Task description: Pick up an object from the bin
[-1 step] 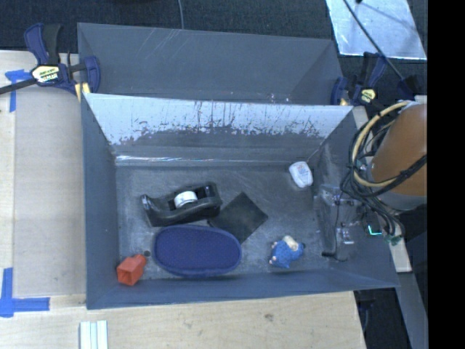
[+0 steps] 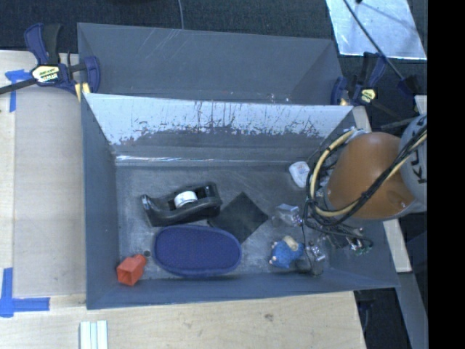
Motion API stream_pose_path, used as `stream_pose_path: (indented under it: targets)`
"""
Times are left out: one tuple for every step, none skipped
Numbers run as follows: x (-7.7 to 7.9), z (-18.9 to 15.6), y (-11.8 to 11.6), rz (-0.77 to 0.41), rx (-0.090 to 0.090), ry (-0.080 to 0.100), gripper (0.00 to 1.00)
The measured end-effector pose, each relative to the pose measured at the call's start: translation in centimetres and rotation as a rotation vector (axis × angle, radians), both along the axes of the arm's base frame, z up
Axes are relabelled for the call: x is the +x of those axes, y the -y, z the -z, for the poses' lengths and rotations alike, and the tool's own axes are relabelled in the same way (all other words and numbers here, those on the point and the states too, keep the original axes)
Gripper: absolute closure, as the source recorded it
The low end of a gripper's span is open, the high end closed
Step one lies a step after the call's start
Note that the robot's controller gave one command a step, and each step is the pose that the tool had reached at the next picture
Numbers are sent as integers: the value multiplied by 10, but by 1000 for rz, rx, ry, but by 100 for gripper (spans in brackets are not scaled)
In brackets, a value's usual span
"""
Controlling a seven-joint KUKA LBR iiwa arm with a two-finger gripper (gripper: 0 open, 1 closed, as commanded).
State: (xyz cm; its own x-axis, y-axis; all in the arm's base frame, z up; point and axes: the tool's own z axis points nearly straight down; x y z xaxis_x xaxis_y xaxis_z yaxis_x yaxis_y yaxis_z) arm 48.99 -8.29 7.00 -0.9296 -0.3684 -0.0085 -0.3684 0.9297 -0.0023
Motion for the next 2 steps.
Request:
stream_pose_path:
  targets:
    - [-4, -31, -35, -377, -2, -2, 0]
    - [0, -30, -17, -642, -5, -2, 0]
